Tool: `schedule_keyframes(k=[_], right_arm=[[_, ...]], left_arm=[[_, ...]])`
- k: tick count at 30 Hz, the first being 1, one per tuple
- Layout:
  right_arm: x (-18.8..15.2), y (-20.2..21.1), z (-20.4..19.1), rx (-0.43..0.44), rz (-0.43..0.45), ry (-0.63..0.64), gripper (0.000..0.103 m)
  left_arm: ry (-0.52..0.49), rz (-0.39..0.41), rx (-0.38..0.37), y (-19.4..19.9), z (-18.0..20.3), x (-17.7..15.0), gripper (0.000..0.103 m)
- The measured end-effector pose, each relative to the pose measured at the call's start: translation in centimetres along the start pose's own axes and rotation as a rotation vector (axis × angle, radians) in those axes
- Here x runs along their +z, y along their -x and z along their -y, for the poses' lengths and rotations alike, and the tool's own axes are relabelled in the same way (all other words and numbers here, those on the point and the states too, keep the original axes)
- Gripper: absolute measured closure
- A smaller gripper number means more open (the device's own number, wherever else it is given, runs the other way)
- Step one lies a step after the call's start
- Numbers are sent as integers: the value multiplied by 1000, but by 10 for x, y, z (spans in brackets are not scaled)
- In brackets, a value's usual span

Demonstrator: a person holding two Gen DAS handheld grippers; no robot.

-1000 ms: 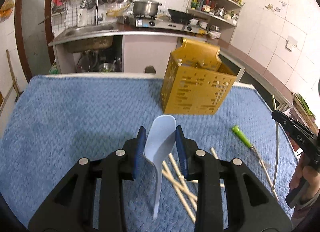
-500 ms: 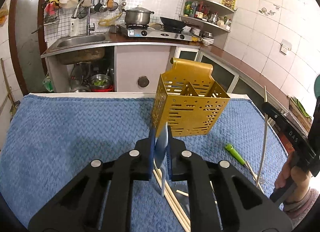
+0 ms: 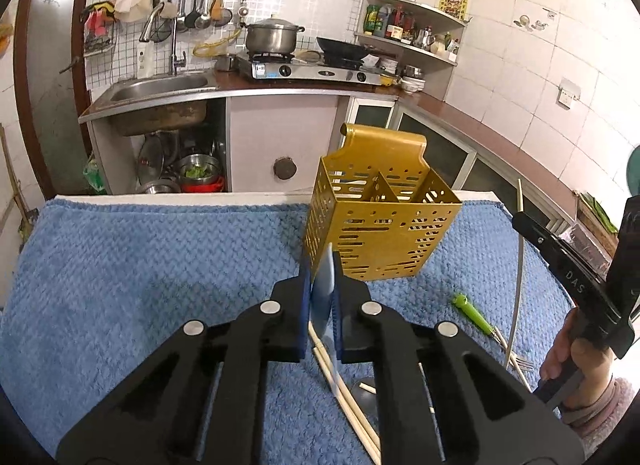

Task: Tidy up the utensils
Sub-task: 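Lift the spoon with the left tool while the right tool carries the chopstick toward the yellow caddy, then drop the spoon into the yellow caddy with the left tool while the right tool drops the chopstick in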

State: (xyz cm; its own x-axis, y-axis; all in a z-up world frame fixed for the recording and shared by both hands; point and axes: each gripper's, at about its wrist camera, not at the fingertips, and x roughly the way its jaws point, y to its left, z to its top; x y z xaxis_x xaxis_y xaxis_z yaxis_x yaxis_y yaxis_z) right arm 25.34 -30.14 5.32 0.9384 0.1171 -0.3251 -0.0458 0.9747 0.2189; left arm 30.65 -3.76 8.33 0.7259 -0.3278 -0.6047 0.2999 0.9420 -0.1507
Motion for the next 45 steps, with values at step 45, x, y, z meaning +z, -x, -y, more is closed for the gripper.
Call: schedule_keyframes(k=[45], right_arm=[[81, -78, -34, -9, 487, 41, 97]], left_arm=[[-186, 241, 78, -95, 31, 84, 97]])
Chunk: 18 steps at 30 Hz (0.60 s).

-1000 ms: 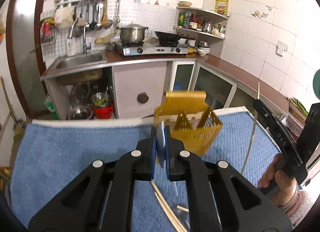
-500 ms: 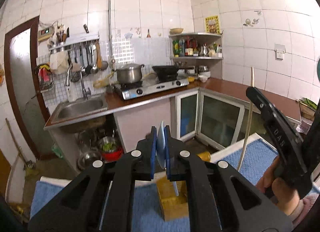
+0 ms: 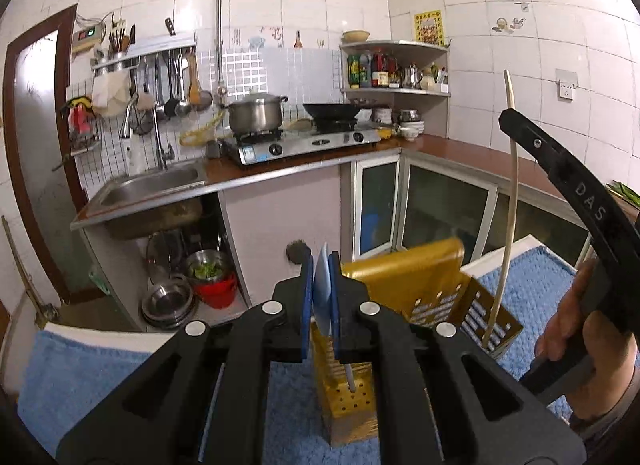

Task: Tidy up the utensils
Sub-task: 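Drop the spoon into the yellow caddy with the left tool while the right tool drops the chopstick in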

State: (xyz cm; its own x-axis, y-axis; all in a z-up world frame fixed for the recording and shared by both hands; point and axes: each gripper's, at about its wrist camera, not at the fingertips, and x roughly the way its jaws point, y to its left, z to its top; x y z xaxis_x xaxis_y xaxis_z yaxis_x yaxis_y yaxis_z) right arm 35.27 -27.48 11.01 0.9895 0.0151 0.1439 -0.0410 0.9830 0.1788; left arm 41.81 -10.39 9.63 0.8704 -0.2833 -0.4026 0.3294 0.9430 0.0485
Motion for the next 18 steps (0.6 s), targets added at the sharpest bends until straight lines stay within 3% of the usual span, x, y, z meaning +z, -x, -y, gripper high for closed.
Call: schedule_keyframes(k=[12, 16, 18], right_arm=[[-35, 15, 8, 35, -187, 45, 97], [-43, 21, 11, 27, -241, 52, 97], [-44, 23, 10, 27, -280, 60, 97]], left_arm=[[96, -89, -35, 4, -17, -18, 96], [135, -106, -41, 12, -20, -23, 74], [145, -111, -40, 16, -21, -25, 72]])
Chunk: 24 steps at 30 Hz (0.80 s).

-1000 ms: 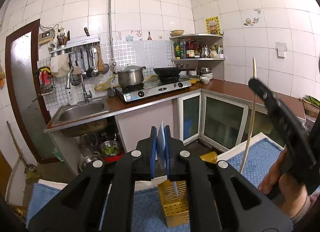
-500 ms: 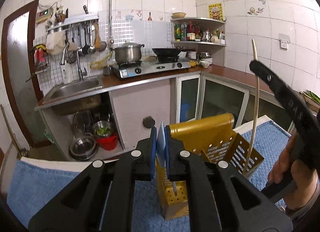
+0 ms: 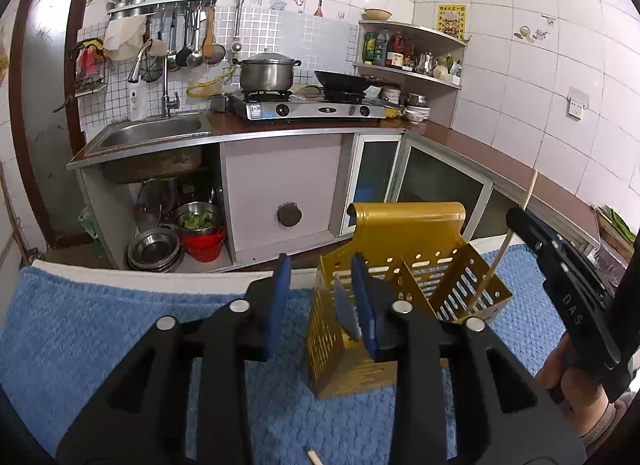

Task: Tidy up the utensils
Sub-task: 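Drop the spoon into the yellow caddy with the left tool while the right tool drops the chopstick in, then grasp loose chopsticks with the left tool while the right tool grasps a chopstick beside the fork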

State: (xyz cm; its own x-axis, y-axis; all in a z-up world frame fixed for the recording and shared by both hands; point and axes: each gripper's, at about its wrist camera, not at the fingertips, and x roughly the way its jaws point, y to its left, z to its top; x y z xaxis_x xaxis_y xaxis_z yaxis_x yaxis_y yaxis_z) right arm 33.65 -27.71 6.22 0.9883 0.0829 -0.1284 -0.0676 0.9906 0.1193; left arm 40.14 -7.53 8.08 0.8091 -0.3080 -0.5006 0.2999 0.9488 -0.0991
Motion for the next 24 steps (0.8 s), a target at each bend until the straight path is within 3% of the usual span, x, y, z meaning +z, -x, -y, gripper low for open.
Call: schedule_keyframes(k=[2, 5, 7, 8, 9, 13, 16, 18, 24], right_arm=[[0, 0, 0, -2, -37, 4, 97], [2, 2, 0, 4, -94, -2, 95], [4, 3, 1, 1, -136, -12, 74], [4, 6, 3, -9, -155, -21, 51], [5, 10, 4, -17, -160, -23, 44], [0, 29, 6, -30, -207, 5, 44], [-6, 46, 9, -44, -254, 10, 38], [-11, 58, 12, -53, -284, 10, 32], [-32, 88, 25, -74, -391, 3, 29]], left_arm=[[13, -9, -3, 5, -1, -1, 69], [18, -2, 13, 16, -2, -1, 55], [16, 7, 22, 27, -2, -2, 44], [17, 9, 29, 33, -2, -3, 42], [19, 6, 37, 39, -3, -4, 38], [26, -14, 54, 57, -6, -15, 20], [32, -37, 71, 70, -7, -26, 12], [42, -58, 76, 79, -8, -37, 9], [64, -122, 86, 92, -7, -65, 5]])
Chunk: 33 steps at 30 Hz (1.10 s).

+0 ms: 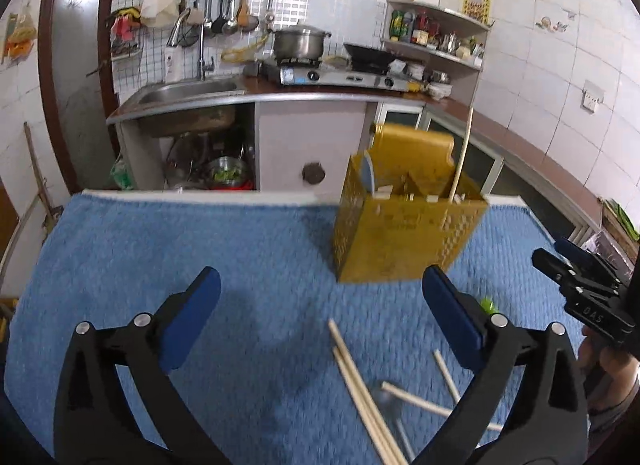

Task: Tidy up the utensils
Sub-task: 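Grasp loose chopsticks with the left tool while the right tool grasps a chopstick beside the fork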

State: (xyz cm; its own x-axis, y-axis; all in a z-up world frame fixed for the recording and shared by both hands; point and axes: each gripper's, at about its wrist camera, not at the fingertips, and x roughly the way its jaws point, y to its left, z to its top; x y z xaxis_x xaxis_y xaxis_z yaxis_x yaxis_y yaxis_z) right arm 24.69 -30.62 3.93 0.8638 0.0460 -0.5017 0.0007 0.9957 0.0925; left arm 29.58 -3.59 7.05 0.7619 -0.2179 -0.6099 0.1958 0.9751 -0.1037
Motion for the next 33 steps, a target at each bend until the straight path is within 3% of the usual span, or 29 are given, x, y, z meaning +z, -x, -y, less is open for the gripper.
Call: schedule_keyframes(k=[10, 17, 19, 20, 22, 24, 27, 31, 33], right_arm=[[-53, -10, 29, -45, -187, -23, 29], [-76, -18, 38, -95, -277, -9, 30], [-81, -18, 40, -108, -290, -4, 33], [-82, -17, 41, -108, -294, -5, 40], [-84, -17, 44, -101, -310, -18, 52], [-87, -18, 50, -85, -328, -42, 61], [-92, -18, 53, -79, -348, -51, 72], [-94, -17, 54, -60, -356, -63, 80], [-93, -18, 52, -51, -366, -65, 89]], left_arm=[[43, -145, 4, -17, -5, -53, 6], [60, -240, 10, -35, -5, -72, 7], [62, -261, 12, -41, -2, -75, 15], [70, -281, 4, -45, -1, -76, 20], [86, -316, -11, -53, 1, -78, 40], [95, -352, -28, -60, 4, -81, 49], [77, -364, -24, -64, 12, -84, 56], [64, -395, -27, -72, 18, -85, 72], [68, -409, -26, -77, 19, -84, 74]])
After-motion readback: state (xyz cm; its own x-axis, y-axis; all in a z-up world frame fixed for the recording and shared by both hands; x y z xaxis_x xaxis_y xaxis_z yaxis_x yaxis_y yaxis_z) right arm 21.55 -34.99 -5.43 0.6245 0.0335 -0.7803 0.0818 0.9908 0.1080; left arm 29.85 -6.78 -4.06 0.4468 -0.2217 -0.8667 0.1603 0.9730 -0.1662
